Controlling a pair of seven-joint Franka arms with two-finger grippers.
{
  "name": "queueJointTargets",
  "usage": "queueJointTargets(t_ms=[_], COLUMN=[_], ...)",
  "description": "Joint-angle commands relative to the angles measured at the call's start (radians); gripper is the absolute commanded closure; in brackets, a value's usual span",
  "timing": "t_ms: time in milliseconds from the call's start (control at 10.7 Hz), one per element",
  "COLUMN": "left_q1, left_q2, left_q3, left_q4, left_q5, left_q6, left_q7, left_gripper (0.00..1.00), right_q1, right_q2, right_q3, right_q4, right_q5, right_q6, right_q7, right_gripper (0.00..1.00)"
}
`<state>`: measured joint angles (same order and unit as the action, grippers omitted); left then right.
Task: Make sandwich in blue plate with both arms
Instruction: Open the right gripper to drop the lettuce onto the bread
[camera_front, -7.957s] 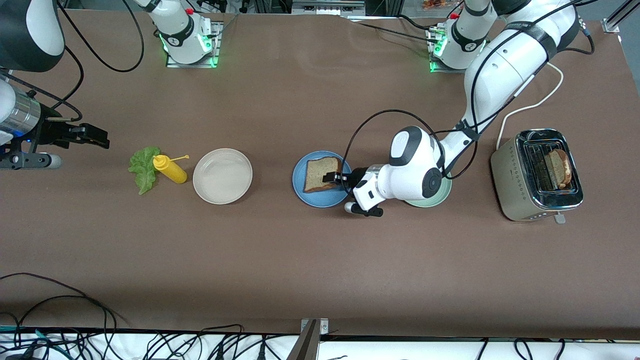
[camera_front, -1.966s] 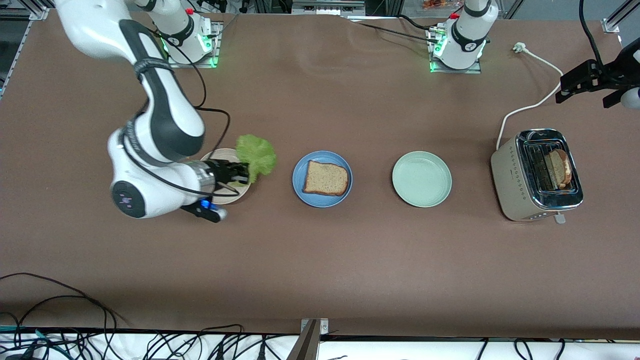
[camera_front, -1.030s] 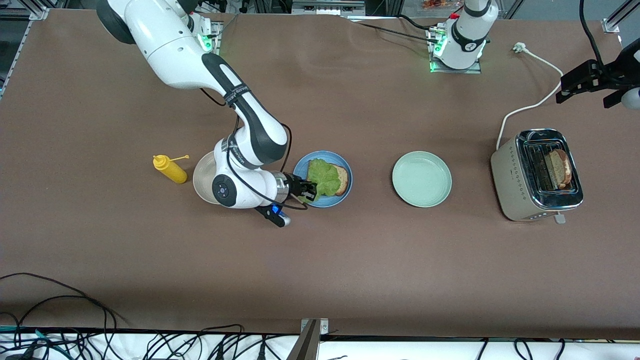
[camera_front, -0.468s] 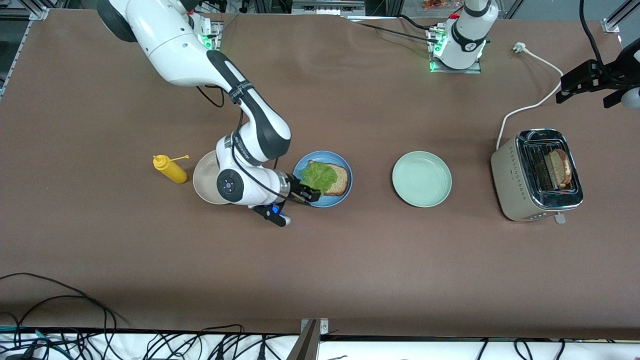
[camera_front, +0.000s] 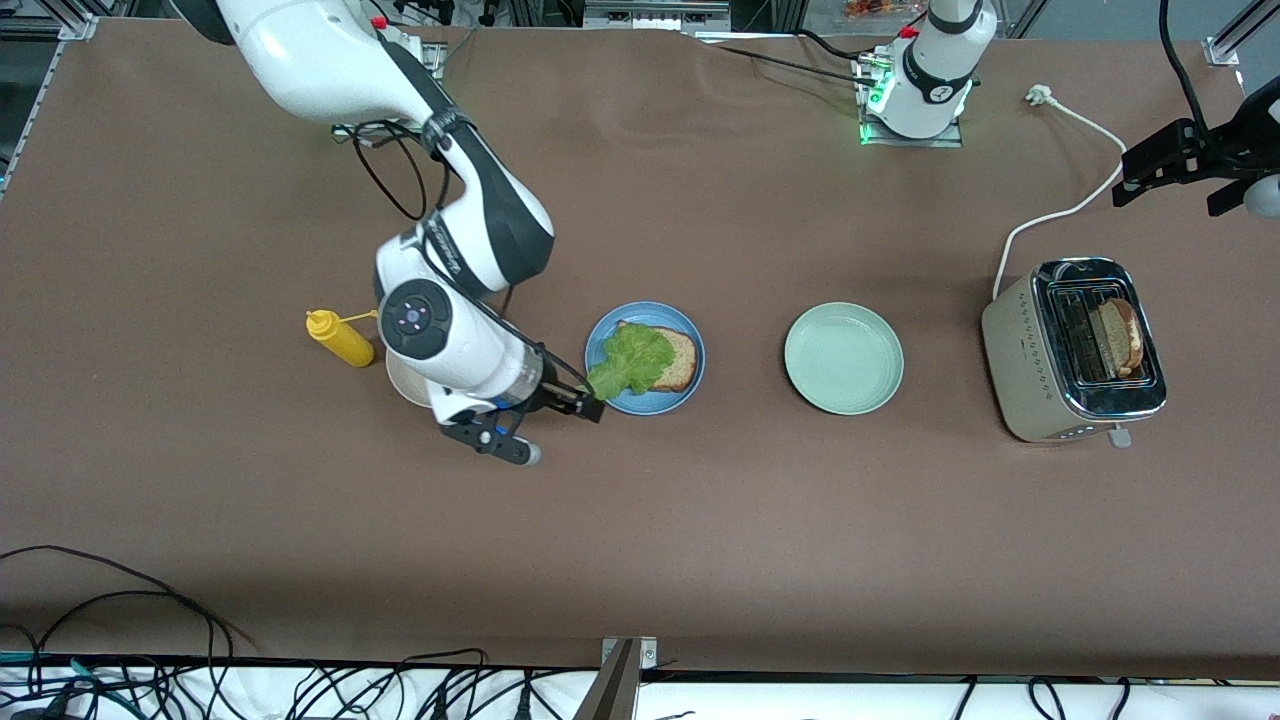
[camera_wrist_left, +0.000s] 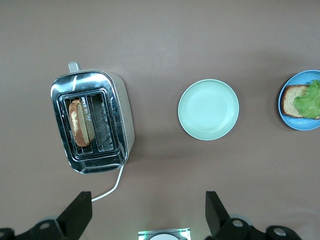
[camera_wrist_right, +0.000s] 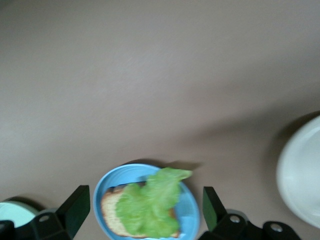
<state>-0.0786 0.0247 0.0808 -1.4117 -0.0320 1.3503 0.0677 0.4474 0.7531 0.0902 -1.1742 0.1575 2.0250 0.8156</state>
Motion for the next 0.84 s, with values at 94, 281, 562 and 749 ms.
queueJointTargets(t_ms=[94, 281, 562, 749], left_q1=[0.002, 0.002, 0.000, 0.000], left_q2=[0.012, 0.020, 0.020, 0.020], left_q3=[0.000, -0.001, -0.004, -0.004], left_q4=[0.031, 0.033, 0.033, 0.033], left_q5=[0.030, 0.030, 0.030, 0.029], left_q6=[-0.022, -0.004, -0.002, -0.002], left_q7=[-0.002, -0.002, -0.003, -0.002], left_gripper=[0.00, 0.00, 0.00, 0.00], right_q1=[0.004, 0.004, 0.004, 0.004], right_q2=[-0.126, -0.170, -0.315, -0.461], right_q3=[-0.105, -0.174, -0.239, -0.276], right_q4=[-0.019, -0.027, -0.175, -0.360], right_q5=[-0.104, -0.104, -0.230, -0.265], right_q6=[-0.247, -0.351, -0.385, -0.352], right_q7=[-0.192, -0.323, -0.472, -0.550], right_gripper=[0.00, 0.00, 0.00, 0.00])
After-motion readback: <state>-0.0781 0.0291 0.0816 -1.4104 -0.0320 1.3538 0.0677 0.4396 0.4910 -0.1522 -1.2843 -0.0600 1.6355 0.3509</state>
